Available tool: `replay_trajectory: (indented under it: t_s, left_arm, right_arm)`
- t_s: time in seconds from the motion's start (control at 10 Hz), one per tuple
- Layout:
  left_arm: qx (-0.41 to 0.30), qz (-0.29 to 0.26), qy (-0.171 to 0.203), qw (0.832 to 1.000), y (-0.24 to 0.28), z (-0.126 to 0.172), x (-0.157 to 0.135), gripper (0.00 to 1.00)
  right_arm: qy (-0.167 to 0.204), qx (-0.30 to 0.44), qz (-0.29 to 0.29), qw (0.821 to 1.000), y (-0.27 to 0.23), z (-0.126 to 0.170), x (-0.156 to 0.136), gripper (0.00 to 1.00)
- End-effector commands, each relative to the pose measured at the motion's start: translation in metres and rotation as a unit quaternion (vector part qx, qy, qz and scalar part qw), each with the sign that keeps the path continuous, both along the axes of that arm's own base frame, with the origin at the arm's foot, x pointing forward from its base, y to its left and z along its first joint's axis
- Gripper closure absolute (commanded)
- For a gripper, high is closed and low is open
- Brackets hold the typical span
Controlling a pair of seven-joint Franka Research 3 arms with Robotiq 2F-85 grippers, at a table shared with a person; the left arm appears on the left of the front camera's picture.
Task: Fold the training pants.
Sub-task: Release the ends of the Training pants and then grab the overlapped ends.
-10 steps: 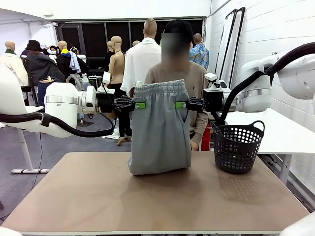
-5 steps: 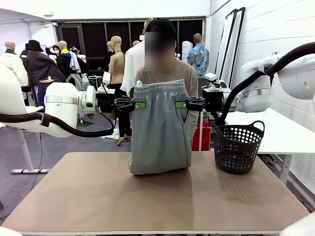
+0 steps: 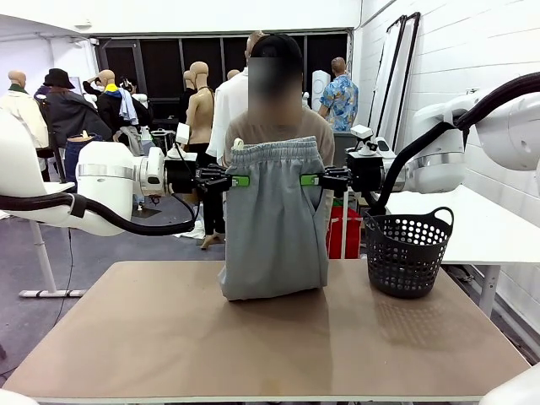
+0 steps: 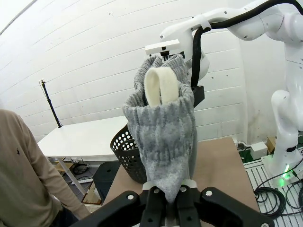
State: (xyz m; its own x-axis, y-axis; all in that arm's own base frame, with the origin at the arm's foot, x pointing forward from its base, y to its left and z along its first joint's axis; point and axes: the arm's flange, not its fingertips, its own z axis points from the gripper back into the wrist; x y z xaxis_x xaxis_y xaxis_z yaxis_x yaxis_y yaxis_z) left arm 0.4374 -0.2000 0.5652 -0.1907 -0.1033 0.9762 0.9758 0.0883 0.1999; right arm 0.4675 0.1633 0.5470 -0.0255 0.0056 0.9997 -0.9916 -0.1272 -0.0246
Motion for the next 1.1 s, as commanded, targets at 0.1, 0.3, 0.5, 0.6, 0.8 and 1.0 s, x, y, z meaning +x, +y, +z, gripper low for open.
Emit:
replay_trajectory:
  t_s: [0.1, 0.3, 0.5, 0.6, 0.8, 1.0]
  left_arm:
    - [-0.002, -0.002, -0.003, 1.000, 0.0002, 0.0017, -0.0021, 1.00]
    - [-0.002, -0.002, -0.003, 1.000, 0.0002, 0.0017, -0.0021, 1.00]
    - [-0.002, -0.002, -0.003, 1.000, 0.0002, 0.0017, -0.0021, 1.00]
    - [-0.002, -0.002, -0.003, 1.000, 0.0002, 0.0017, -0.0021, 1.00]
    - [-0.002, -0.002, -0.003, 1.000, 0.0002, 0.0017, -0.0021, 1.00]
    - [-0.002, -0.002, -0.003, 1.000, 0.0002, 0.0017, -0.0021, 1.00]
  right_arm:
    - [-0.002, 0.001, 0.001, 1.000, 0.0003, 0.0011, -0.0007, 1.00]
    - [-0.002, 0.001, 0.001, 1.000, 0.0003, 0.0011, -0.0007, 1.00]
    - [-0.002, 0.001, 0.001, 1.000, 0.0003, 0.0011, -0.0007, 1.00]
    - [-0.002, 0.001, 0.001, 1.000, 0.0003, 0.0011, -0.0007, 1.00]
    - [-0.002, 0.001, 0.001, 1.000, 0.0003, 0.0011, -0.0007, 1.00]
    - [-0.002, 0.001, 0.001, 1.000, 0.0003, 0.0011, -0.0007, 1.00]
